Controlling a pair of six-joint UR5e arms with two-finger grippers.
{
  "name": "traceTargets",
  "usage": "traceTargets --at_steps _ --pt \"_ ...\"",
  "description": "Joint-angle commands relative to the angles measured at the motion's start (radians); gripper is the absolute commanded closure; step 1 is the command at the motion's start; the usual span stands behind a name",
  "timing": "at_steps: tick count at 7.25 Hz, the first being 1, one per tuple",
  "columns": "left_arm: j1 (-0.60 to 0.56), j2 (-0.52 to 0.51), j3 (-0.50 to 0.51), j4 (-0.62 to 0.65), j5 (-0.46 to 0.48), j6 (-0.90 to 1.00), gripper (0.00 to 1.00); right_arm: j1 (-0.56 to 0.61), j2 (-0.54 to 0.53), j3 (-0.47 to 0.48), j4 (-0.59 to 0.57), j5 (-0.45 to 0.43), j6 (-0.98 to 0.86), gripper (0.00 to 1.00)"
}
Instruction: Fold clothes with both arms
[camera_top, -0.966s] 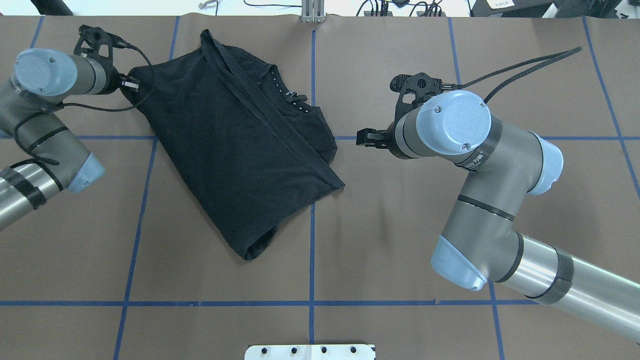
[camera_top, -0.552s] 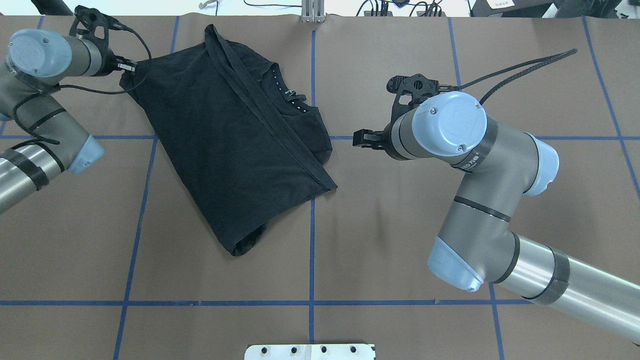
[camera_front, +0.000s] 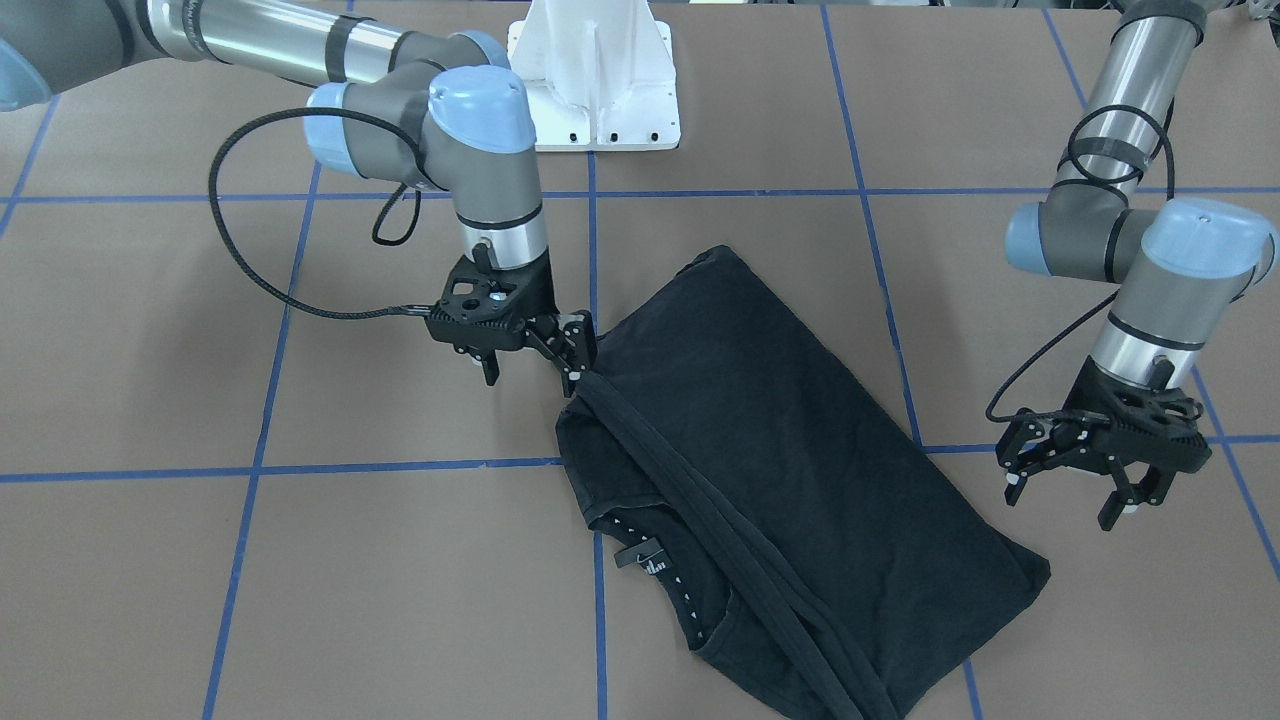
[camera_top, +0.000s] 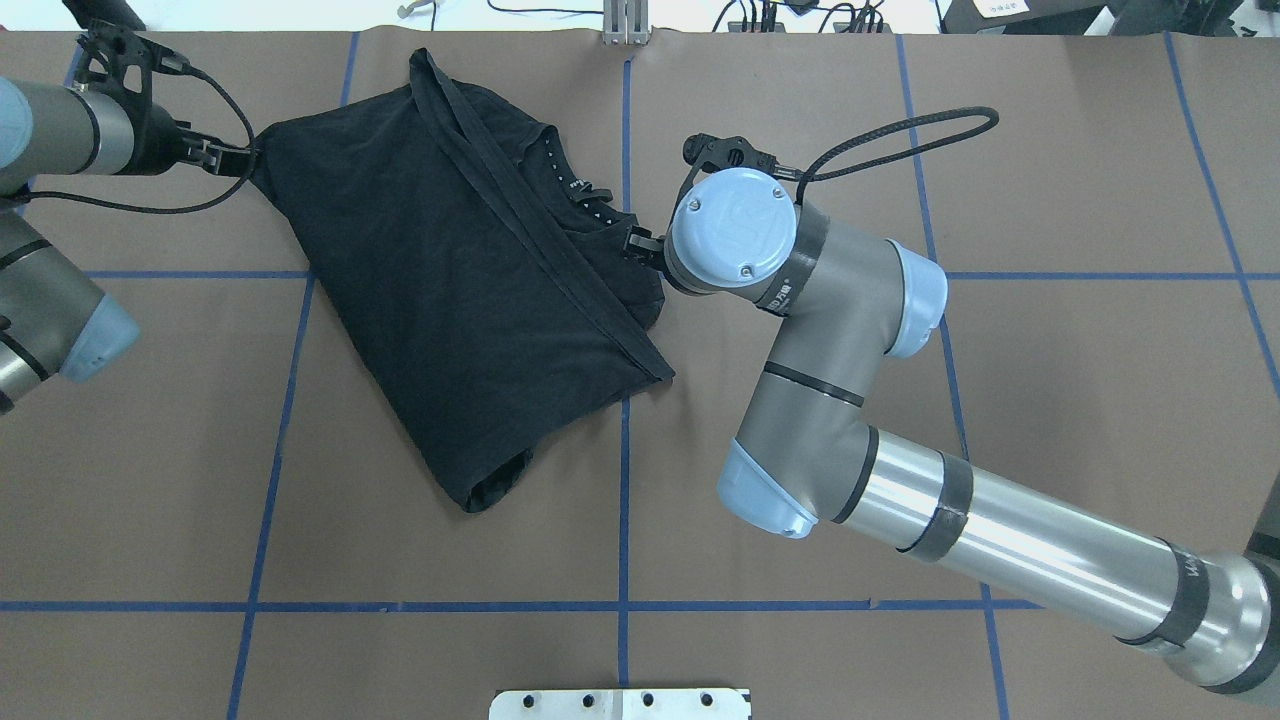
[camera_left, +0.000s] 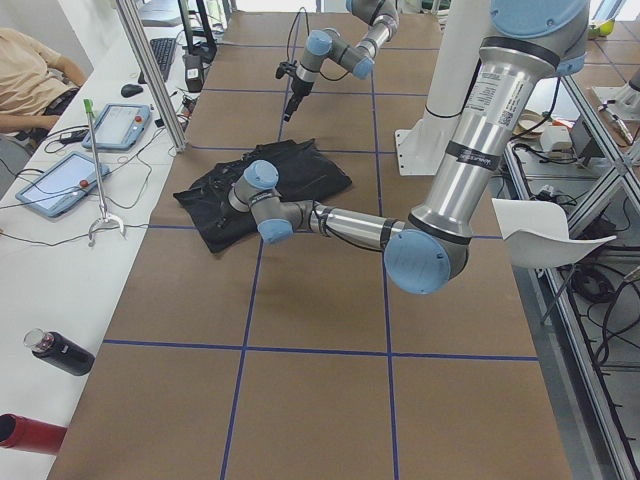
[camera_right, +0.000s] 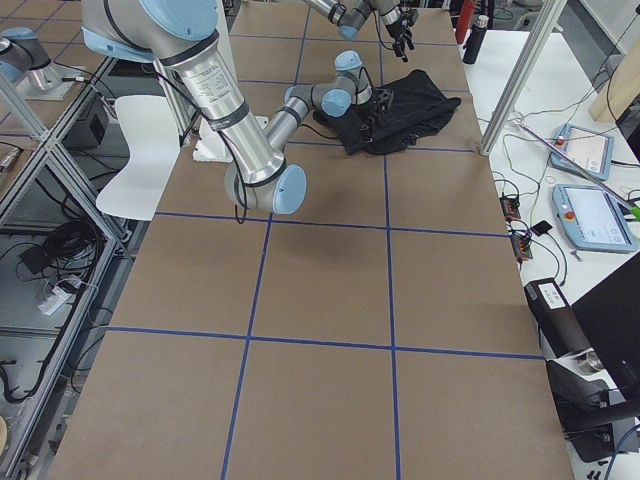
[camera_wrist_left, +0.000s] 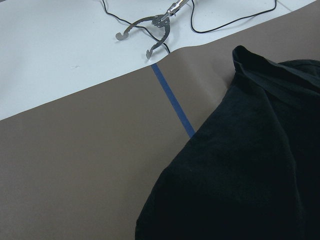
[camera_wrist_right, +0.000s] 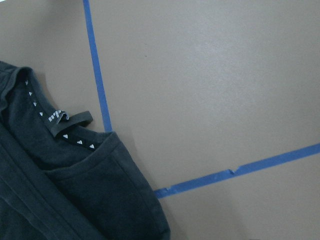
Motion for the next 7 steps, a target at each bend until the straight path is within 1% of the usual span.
traceTargets --at_steps 1,2,4,6,7 --pt "0.005 0.007 -0.008 -0.003 -0.001 -0.039 0.0 -0.012 0.078 -0.19 0.13 -0.032 0.078 0.17" --pt "0.005 0.007 -0.008 -0.004 -0.001 -0.066 0.0 -0.032 0.086 -0.205 0.127 -0.032 0.107 0.27" --pt "0.006 0.007 -0.004 -0.007 -0.001 -0.074 0.0 -0.061 0.072 -0.206 0.12 -0.041 0.139 0.37" --pt "0.008 0.007 -0.002 -0.009 -0.001 -0.076 0.0 -0.069 0.061 -0.205 0.101 -0.047 0.132 0.38" --pt "0.008 0.007 -0.002 -0.009 -0.001 -0.076 0.0 -0.069 0.066 -0.197 0.078 -0.048 0.132 0.55"
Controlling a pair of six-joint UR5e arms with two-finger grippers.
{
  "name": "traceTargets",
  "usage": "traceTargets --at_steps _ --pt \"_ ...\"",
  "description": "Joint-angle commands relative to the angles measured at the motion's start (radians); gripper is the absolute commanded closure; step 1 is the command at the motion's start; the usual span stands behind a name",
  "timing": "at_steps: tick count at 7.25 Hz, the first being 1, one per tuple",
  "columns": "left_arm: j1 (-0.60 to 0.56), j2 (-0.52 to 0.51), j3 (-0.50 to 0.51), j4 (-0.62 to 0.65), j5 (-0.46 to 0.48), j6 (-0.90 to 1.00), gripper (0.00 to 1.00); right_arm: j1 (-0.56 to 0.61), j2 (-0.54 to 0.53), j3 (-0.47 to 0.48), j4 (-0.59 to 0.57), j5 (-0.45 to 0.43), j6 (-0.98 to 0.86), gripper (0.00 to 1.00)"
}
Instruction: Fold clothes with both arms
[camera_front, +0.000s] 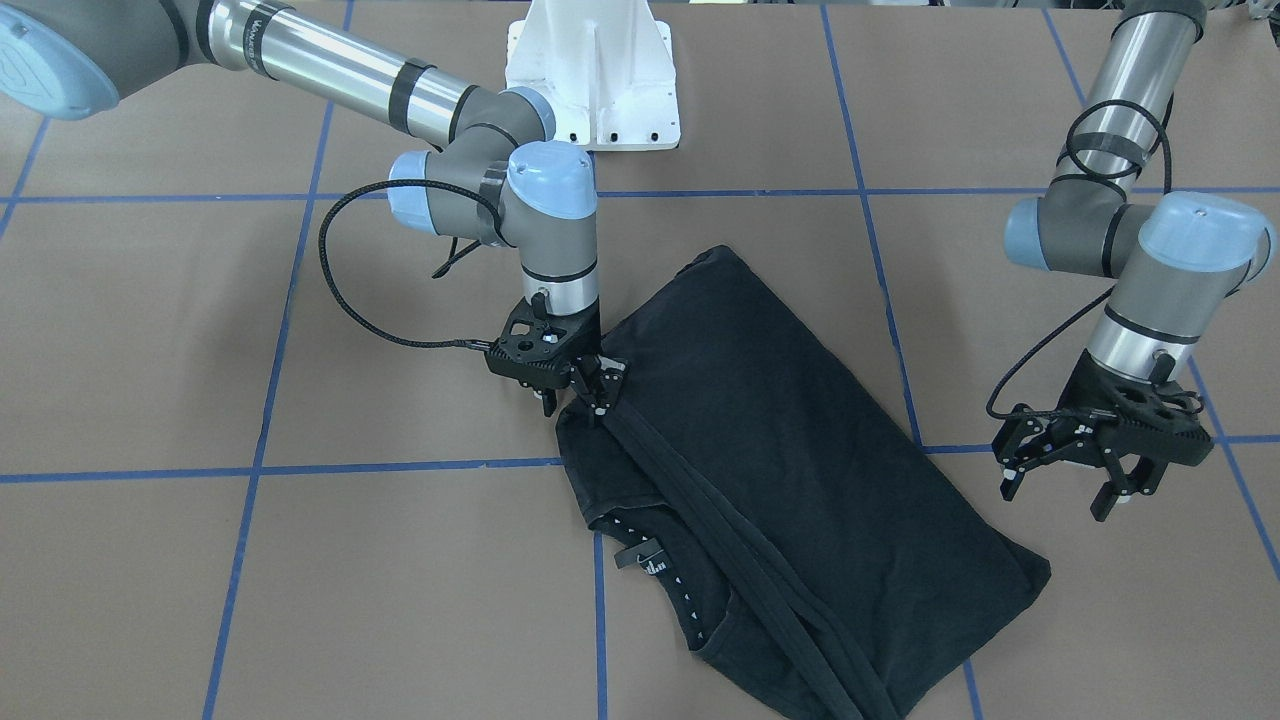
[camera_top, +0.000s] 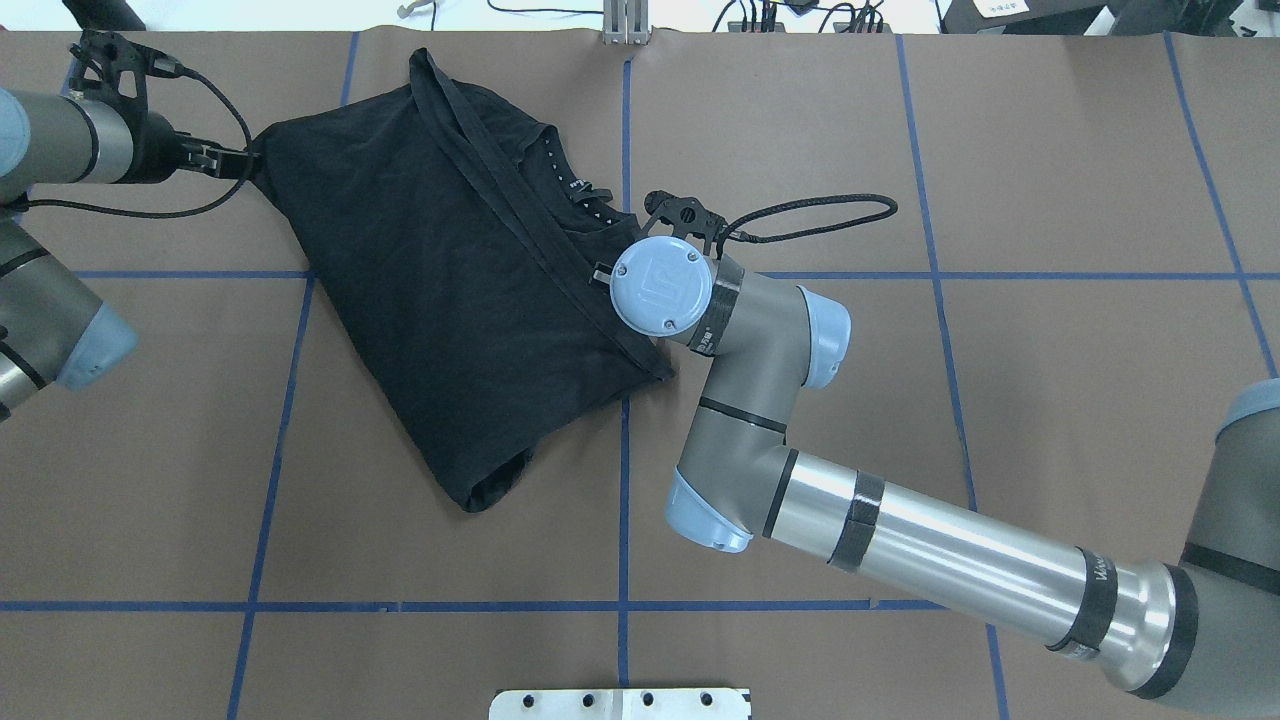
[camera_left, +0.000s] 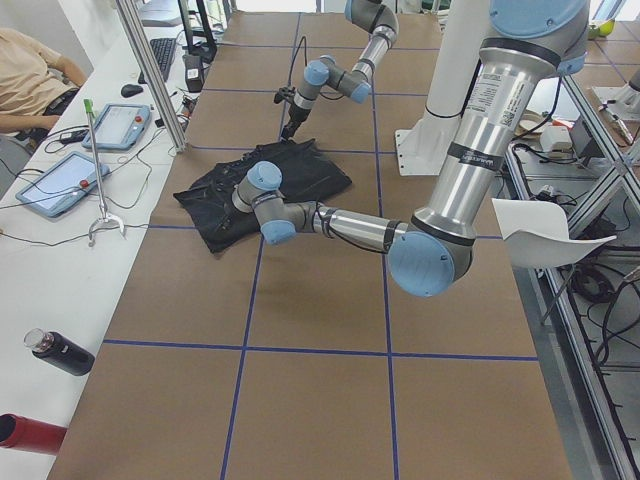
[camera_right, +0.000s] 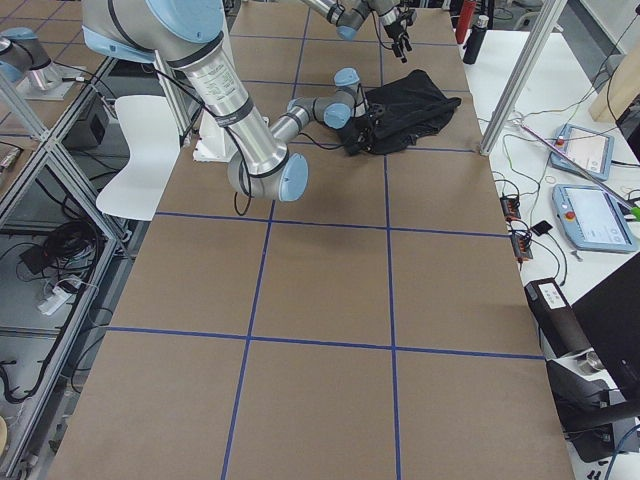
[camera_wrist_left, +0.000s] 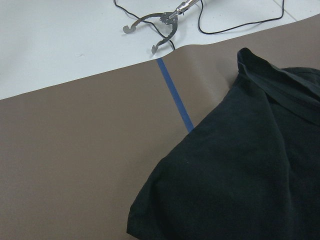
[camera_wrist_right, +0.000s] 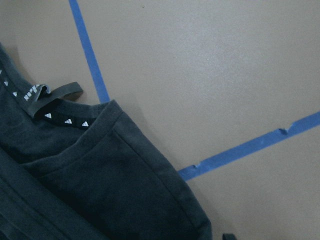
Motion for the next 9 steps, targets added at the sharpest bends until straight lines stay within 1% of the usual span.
traceTargets --at_steps 1,2,4,5,6,7,8,9 --pt "0.0 0.0 0.002 -0.001 0.0 0.001 0.0 -0.003 0.002 0.009 -0.025 -0.002 0.002 0.89" --pt "0.0 0.0 0.001 -0.001 0.0 -0.001 0.0 -0.003 -0.001 0.009 -0.023 -0.003 0.002 1.0" --pt "0.0 0.0 -0.004 -0.001 0.0 -0.002 0.0 -0.001 -0.013 0.024 -0.025 -0.002 -0.01 1.0" --pt "0.0 0.0 -0.005 -0.001 0.0 -0.011 0.0 -0.001 -0.098 0.125 -0.026 0.001 -0.01 1.0" --pt "0.0 0.0 -0.005 -0.001 0.0 -0.011 0.0 -0.009 -0.205 0.27 -0.053 0.001 -0.011 1.0" --pt "0.0 0.0 -0.005 -0.001 0.0 -0.011 0.0 -0.077 -0.279 0.426 -0.156 -0.017 -0.007 1.0" --pt "0.0 0.0 -0.005 -0.001 0.0 -0.011 0.0 -0.155 -0.309 0.528 -0.211 -0.099 0.001 1.0" --pt "0.0 0.0 -0.004 -0.001 0.0 -0.011 0.0 -0.235 -0.329 0.573 -0.239 -0.165 0.033 1.0"
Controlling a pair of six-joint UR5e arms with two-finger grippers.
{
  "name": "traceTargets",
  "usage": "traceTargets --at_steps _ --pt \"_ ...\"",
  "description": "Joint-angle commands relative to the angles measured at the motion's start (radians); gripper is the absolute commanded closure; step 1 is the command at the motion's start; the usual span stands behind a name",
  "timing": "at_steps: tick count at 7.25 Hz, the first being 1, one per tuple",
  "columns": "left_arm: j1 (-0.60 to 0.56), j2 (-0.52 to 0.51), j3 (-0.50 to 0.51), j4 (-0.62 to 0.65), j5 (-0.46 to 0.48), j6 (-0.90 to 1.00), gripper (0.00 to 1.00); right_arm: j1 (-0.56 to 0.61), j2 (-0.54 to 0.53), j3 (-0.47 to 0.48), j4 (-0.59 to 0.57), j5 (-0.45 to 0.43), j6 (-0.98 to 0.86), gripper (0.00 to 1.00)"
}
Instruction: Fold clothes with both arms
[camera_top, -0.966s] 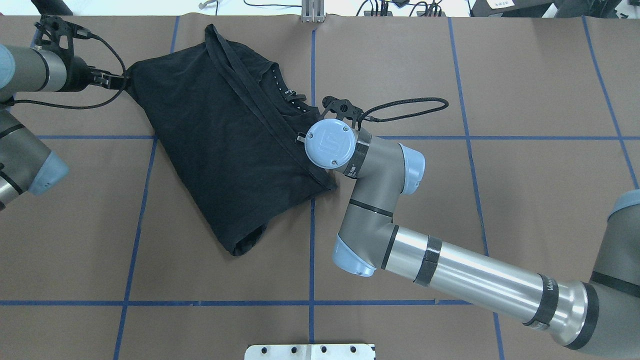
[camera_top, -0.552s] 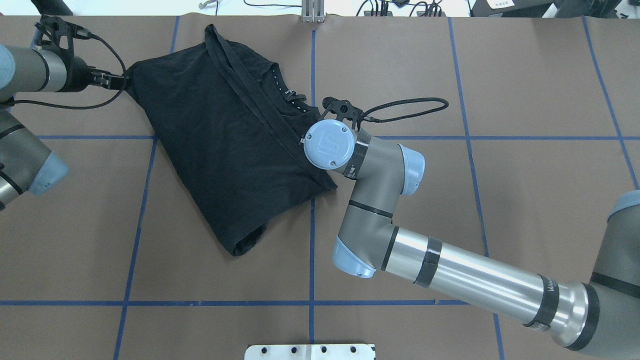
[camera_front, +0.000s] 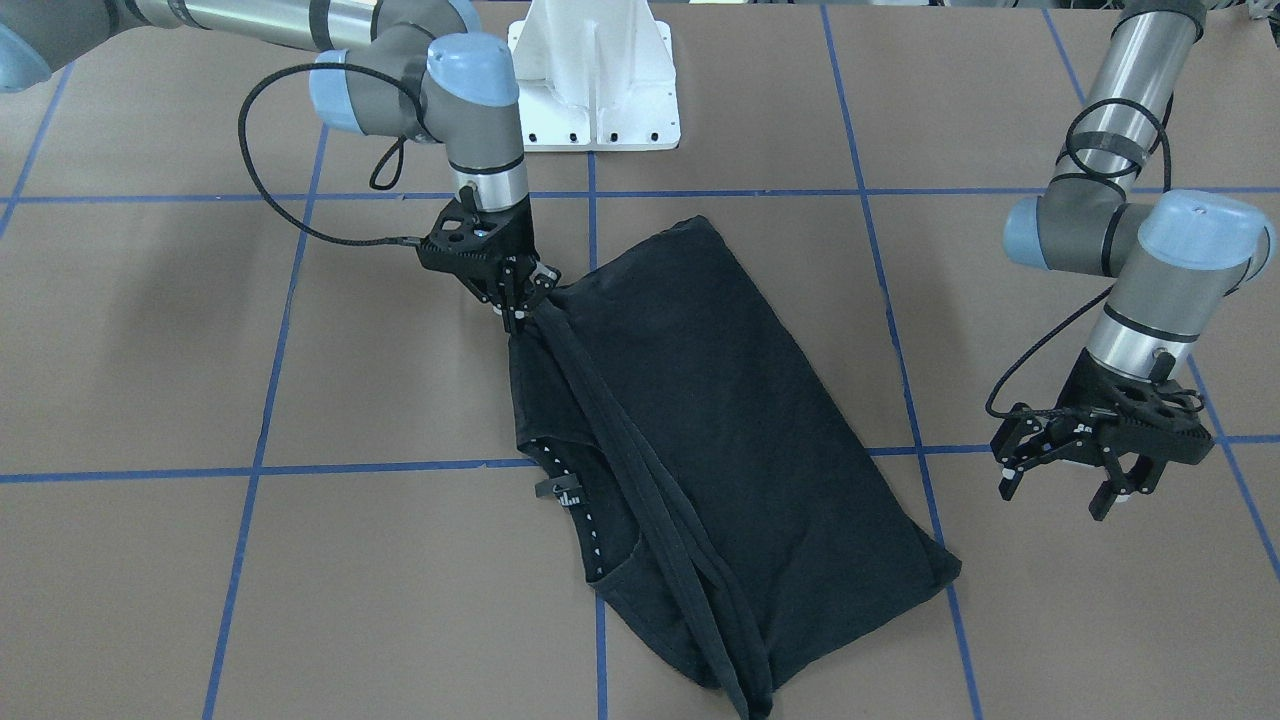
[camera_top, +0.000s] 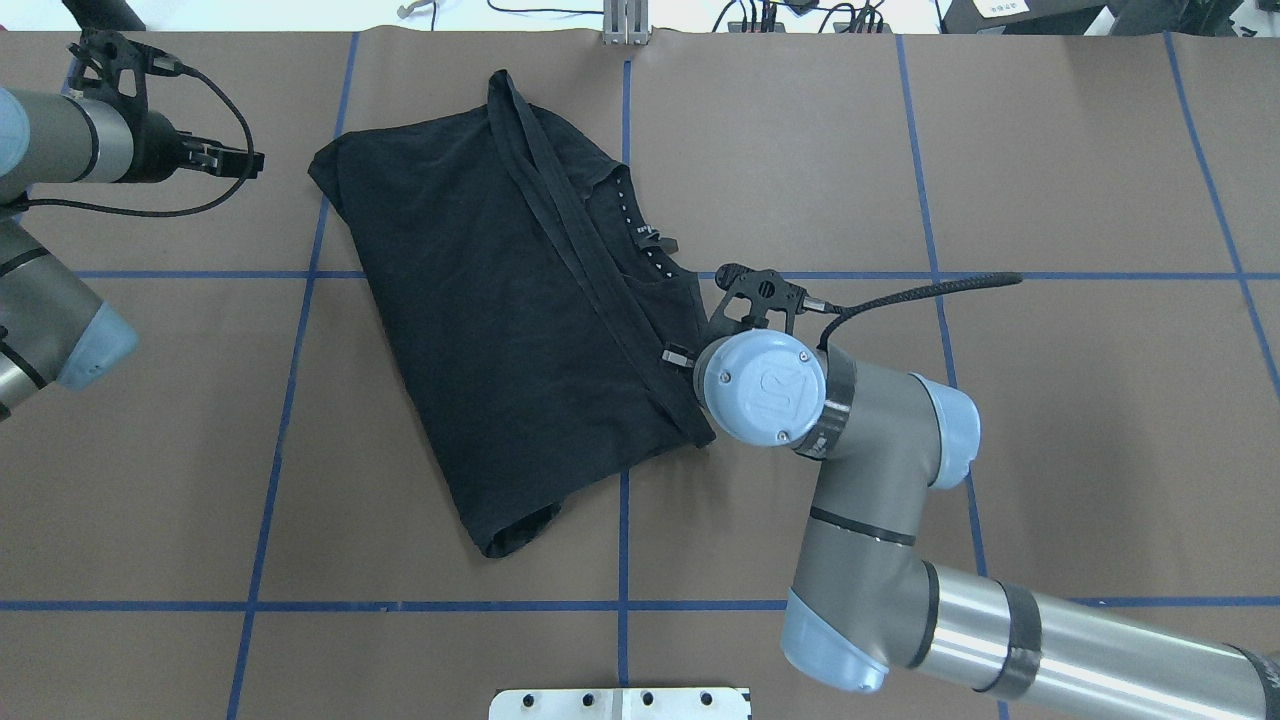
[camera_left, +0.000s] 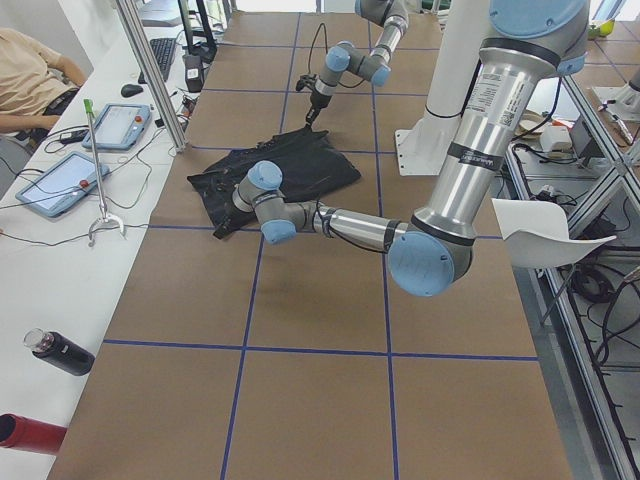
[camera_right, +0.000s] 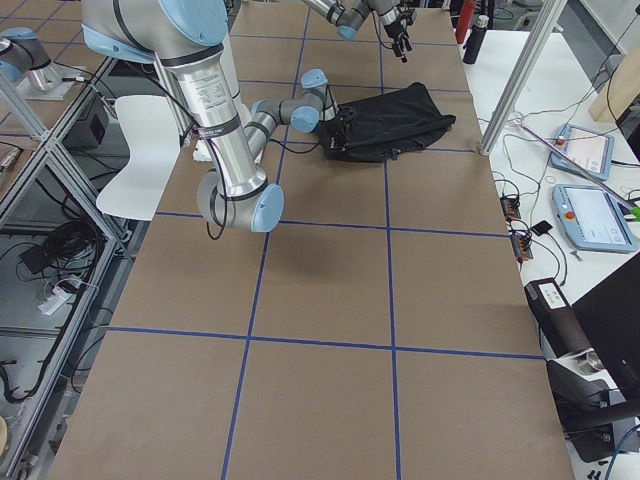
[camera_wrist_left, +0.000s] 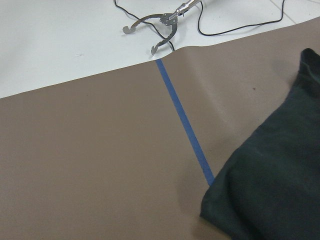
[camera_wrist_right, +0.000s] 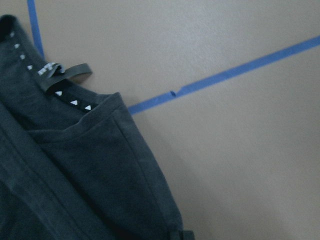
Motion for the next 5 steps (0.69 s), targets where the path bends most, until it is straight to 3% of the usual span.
traceTargets --at_steps 1,5 --pt "0.0 0.0 0.003 0.0 0.0 0.0 0.0 -0.141 -0.038 0.102 -0.065 -0.112 0.07 1.0" --pt "0.002 0.0 0.0 0.0 0.0 -0.025 0.0 -0.243 -0.103 0.195 -0.088 -0.183 0.102 0.97"
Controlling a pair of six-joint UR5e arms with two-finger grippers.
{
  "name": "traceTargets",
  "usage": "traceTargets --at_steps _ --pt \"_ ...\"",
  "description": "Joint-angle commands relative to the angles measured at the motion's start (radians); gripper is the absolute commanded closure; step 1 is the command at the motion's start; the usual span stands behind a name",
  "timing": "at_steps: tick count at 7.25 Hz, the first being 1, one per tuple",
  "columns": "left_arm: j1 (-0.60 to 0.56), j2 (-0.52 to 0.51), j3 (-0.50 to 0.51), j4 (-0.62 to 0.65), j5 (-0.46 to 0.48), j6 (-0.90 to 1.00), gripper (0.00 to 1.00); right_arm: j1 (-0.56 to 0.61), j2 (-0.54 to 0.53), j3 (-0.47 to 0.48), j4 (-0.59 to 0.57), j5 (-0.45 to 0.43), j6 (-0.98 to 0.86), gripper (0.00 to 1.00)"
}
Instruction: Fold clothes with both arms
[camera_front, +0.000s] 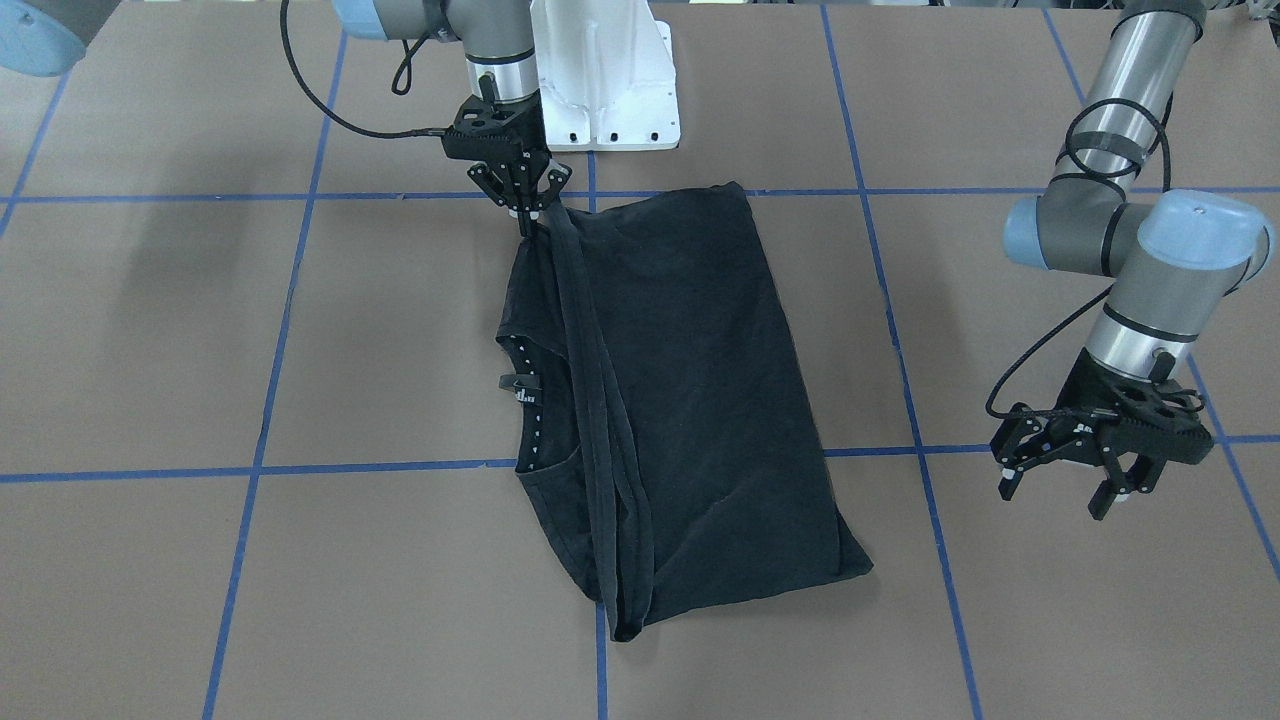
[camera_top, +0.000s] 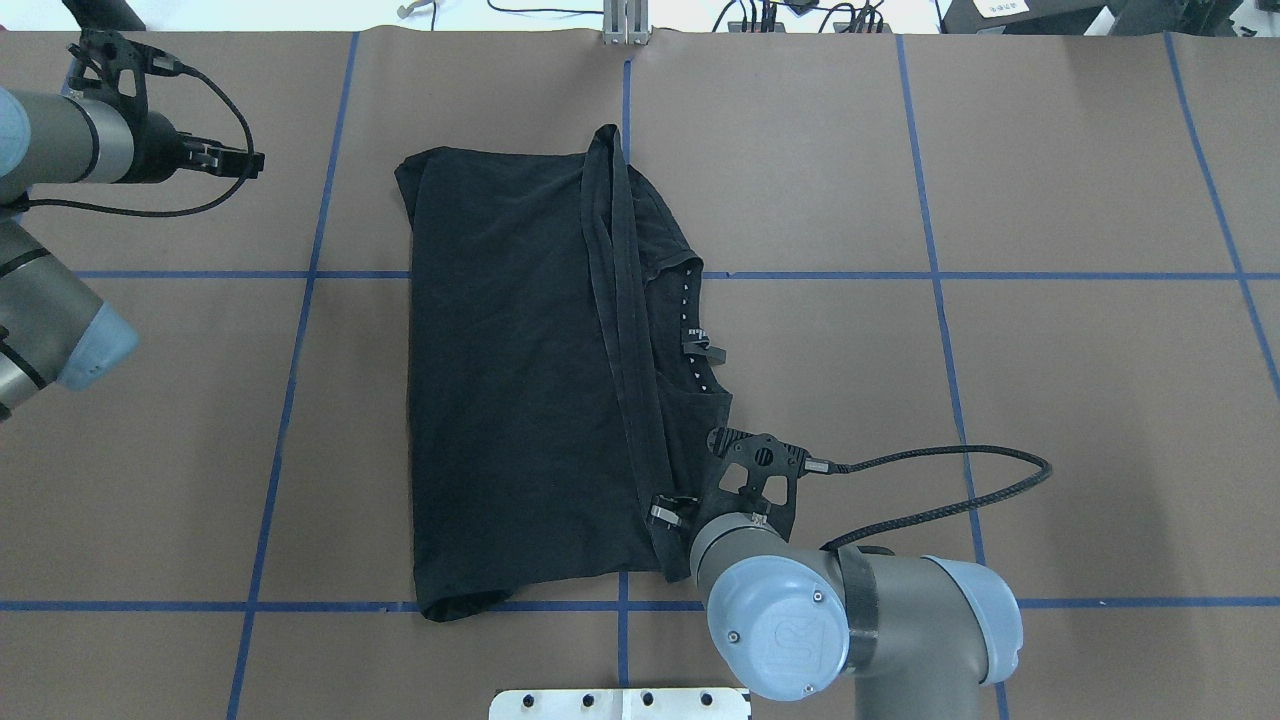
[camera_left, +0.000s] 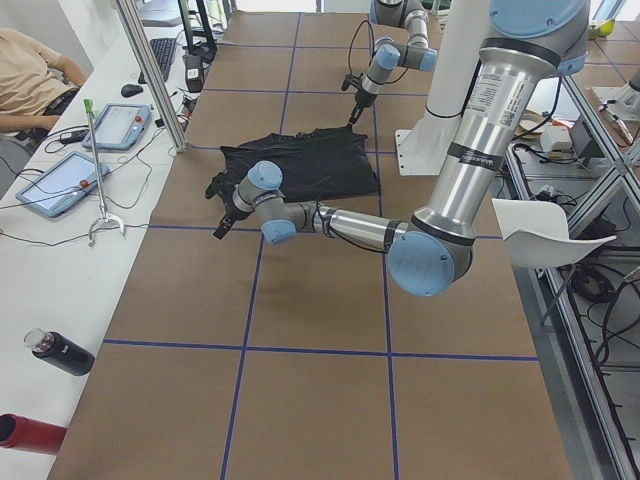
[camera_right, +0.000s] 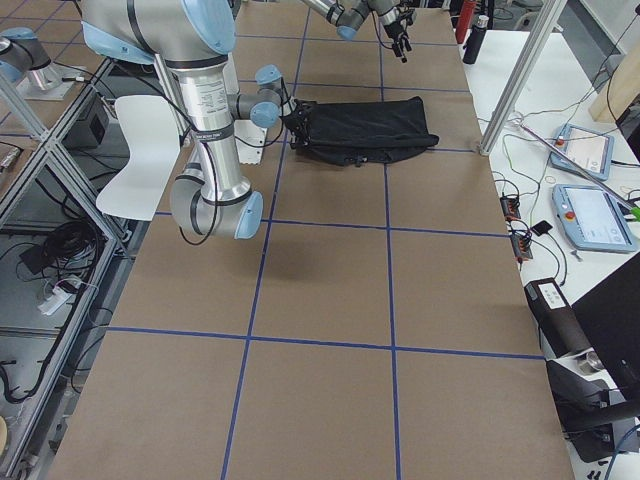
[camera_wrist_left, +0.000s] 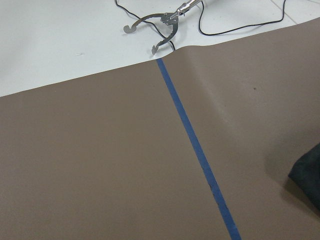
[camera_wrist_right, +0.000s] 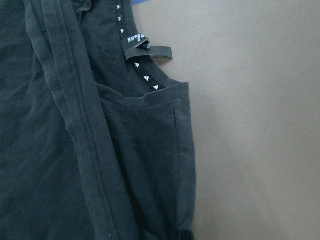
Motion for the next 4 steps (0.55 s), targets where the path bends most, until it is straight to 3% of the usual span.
traceTargets --at_steps 1,4 --pt "0.001 0.0 -0.002 0.0 0.0 -0.01 0.0 -0.019 -0.019 0.029 -0.019 -0.014 -0.006 0.01" --pt "0.001 -0.002 -0.003 0.0 -0.002 -0.01 0.0 0.101 0.031 0.039 -0.065 0.047 -0.187 0.0"
